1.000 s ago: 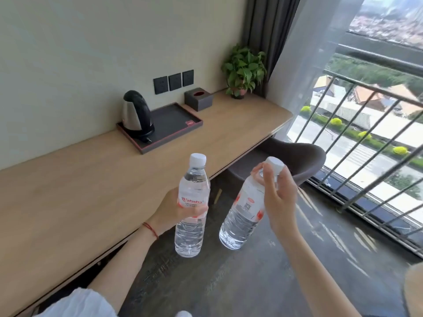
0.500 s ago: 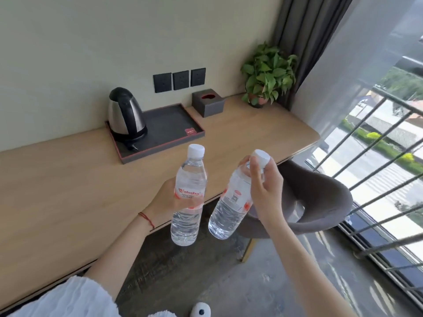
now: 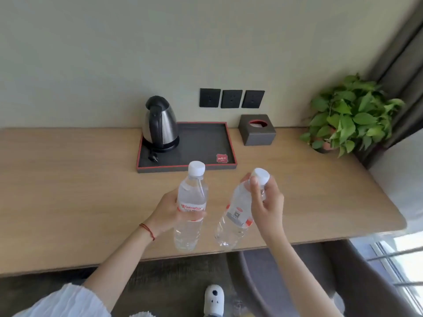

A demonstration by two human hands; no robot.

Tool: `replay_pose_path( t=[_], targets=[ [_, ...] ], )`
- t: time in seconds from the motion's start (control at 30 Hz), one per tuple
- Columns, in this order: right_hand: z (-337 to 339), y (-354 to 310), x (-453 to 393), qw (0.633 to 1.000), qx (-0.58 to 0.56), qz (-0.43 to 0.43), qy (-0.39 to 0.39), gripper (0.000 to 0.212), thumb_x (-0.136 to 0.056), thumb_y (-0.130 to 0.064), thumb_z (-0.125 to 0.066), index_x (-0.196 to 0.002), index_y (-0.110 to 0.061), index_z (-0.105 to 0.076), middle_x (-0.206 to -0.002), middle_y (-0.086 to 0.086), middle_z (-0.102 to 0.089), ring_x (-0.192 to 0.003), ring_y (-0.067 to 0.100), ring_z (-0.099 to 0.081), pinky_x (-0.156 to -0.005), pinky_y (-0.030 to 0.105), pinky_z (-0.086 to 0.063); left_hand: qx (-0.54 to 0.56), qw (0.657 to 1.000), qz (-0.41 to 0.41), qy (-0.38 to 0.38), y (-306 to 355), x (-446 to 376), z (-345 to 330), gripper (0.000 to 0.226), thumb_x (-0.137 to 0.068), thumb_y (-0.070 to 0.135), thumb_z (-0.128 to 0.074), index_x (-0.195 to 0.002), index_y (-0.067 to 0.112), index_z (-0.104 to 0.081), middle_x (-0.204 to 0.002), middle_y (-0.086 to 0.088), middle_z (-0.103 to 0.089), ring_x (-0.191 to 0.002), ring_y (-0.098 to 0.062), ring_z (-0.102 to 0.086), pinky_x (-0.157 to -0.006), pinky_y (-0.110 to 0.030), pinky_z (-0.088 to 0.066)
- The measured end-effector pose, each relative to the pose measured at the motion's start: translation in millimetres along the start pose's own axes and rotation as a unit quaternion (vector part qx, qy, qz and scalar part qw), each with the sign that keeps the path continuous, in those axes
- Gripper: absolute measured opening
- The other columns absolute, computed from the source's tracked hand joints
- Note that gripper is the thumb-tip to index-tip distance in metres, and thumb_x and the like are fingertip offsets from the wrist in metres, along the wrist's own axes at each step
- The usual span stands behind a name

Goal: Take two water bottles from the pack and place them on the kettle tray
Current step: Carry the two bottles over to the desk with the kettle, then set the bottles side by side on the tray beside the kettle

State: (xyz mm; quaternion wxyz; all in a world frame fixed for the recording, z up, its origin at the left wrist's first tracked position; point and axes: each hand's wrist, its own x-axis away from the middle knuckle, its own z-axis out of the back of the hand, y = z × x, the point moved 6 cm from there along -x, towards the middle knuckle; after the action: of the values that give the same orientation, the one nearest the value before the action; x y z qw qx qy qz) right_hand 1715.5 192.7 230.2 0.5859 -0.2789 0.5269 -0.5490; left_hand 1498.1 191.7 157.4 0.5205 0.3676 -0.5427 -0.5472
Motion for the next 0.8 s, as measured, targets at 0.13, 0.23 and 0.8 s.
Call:
replay_pose_path(
  t=[0.13,0.23,0.8],
  targets=[
    [-19.6,27.6,-46.4,0.997,0.003,0.013,-0.082,0.040,-0.084,-0.051,-0.043,-0.088,-0.014,-0.056,-0.058,-0.012,-0.058,-0.055,-0.003,-0.055,-0.048,0.006,-0.039,0.038,0.991,0.053,0.116,-16.0,-35.9,-1.4,0.051,-0.051,0.032,-0.086,-0.097,0.022,-0.065,-0.094,0.002,-0.073,-0.090,-0.015,-0.068,-0.081,-0.032,-0.055],
    [-36.5,51.8,-71.3,0.989,0.027,-0.002,-0.143,0.024,-0.088,-0.041,-0.047,-0.098,-0.020,-0.053,-0.058,-0.014,-0.054,-0.053,-0.004,-0.052,-0.048,0.007,-0.038,0.056,0.981,0.085,0.165,-26.9,-62.0,-5.2,0.051,-0.054,0.021,-0.085,-0.099,0.016,-0.063,-0.093,0.001,-0.071,-0.087,-0.013,-0.067,-0.078,-0.028,-0.053],
    [-90.3,113.0,-140.7,0.965,0.051,0.008,-0.258,0.037,-0.085,-0.041,-0.046,-0.107,-0.014,-0.056,-0.092,-0.023,-0.062,-0.081,-0.016,-0.058,-0.070,0.000,-0.041,-0.007,0.984,0.110,0.142,-52.9,-154.3,2.8,0.071,-0.052,0.003,-0.090,-0.114,0.014,-0.056,-0.106,-0.003,-0.066,-0.095,-0.016,-0.060,-0.084,-0.034,-0.053]
  ],
)
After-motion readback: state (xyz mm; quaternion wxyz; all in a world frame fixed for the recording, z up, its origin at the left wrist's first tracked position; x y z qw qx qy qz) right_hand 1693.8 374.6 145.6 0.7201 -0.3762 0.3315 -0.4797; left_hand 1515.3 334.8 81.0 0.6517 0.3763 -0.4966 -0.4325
